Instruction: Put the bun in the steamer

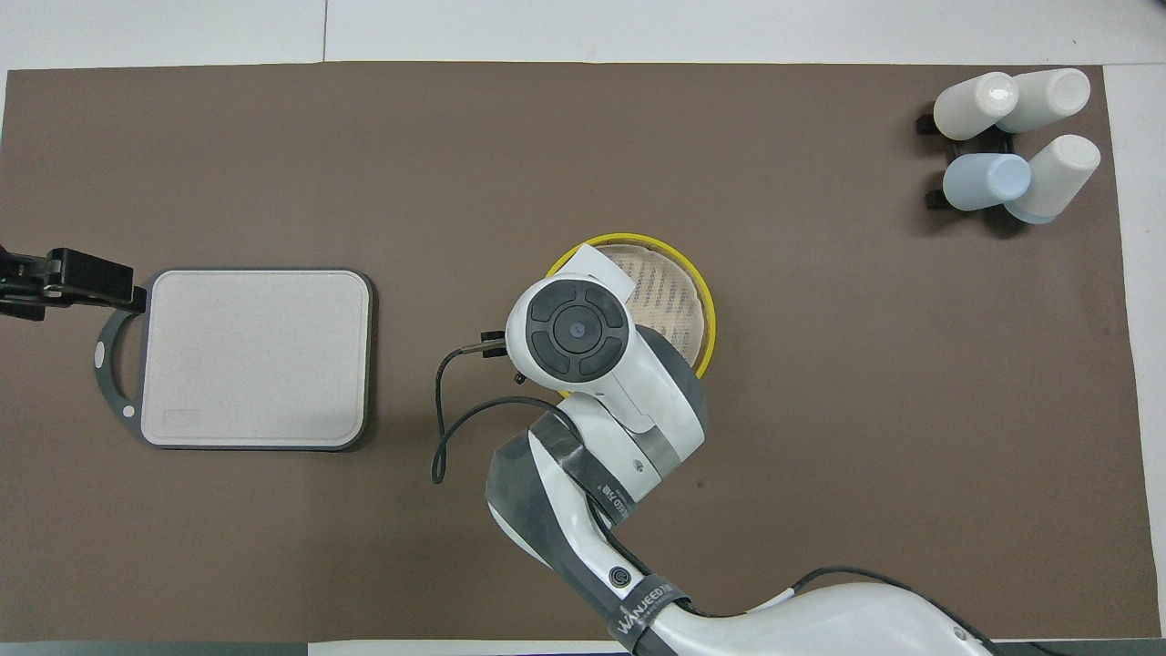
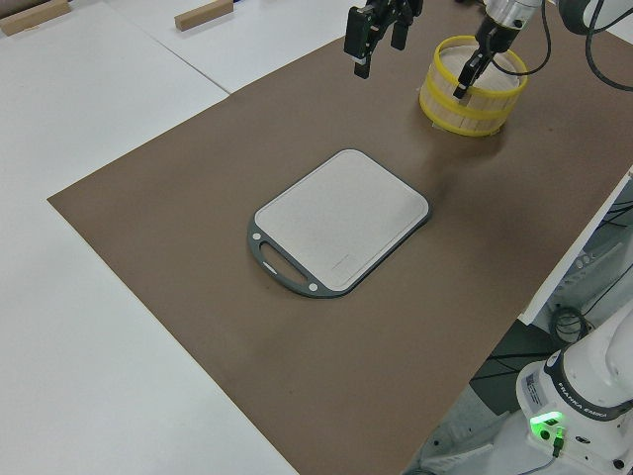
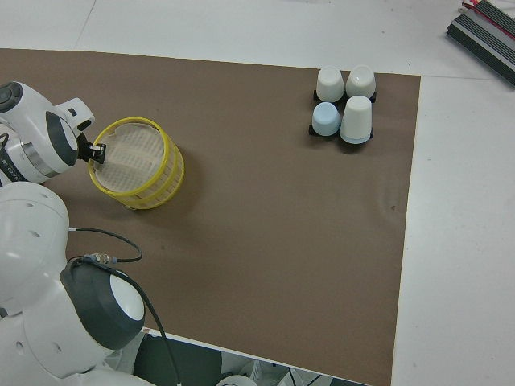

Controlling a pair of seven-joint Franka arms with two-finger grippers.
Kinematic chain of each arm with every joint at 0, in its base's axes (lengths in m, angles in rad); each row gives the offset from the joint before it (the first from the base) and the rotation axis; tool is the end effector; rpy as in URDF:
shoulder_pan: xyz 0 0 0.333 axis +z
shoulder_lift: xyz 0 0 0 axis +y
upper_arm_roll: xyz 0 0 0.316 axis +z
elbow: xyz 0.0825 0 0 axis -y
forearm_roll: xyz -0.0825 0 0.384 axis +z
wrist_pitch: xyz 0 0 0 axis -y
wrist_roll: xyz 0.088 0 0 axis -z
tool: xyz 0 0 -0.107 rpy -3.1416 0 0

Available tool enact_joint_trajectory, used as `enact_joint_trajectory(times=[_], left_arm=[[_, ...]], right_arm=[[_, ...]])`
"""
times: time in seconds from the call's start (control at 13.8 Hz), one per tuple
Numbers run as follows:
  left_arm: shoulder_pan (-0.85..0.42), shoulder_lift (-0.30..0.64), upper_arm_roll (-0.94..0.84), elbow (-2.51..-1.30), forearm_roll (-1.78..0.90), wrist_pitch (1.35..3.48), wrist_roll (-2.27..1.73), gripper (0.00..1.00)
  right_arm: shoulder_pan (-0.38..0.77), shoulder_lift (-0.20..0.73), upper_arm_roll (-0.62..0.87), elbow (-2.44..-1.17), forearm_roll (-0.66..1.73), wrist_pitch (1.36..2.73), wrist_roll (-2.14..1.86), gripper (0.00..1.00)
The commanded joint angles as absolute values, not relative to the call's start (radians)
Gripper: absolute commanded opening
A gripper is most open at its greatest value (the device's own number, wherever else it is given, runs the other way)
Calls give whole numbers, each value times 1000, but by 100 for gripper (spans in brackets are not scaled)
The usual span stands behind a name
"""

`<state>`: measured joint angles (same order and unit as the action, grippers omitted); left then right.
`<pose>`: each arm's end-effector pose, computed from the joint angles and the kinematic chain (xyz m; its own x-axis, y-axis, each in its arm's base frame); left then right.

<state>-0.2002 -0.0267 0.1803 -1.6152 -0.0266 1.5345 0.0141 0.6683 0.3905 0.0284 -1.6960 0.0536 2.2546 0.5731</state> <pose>0.5415 -0.0124 0.6150 0.9979 -0.0352 -0.0539 -0.0335 -0.9989 0.0321 0.5188 0.4334 0.3856 0.9907 0.0820 0.1086 0.0967 -0.9856 -0.1384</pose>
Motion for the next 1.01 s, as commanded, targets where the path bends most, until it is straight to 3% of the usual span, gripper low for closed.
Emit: enact_joint_trajectory(times=[0.0, 0.22, 0.58, 0.8, 0.94], left_arm=[[-207, -9, 183, -1585, 29, 1513, 55, 100], [-209, -9, 183, -1586, 29, 1522, 55, 100], [-203, -11, 181, -1589, 21, 1542, 58, 100], [-201, -12, 181, -1597, 21, 1552, 58, 100], [-201, -12, 181, -1595, 21, 1552, 58, 100]], right_arm=[[663, 382, 23, -1631, 55, 2186, 589, 100], [602, 330, -17, -1485, 48, 1931, 565, 100], [278, 92, -18, -1503, 46, 1530, 358, 100], [93, -42, -5, -1601, 40, 1460, 180, 100], [52, -83, -6, -1632, 38, 1483, 95, 100]])
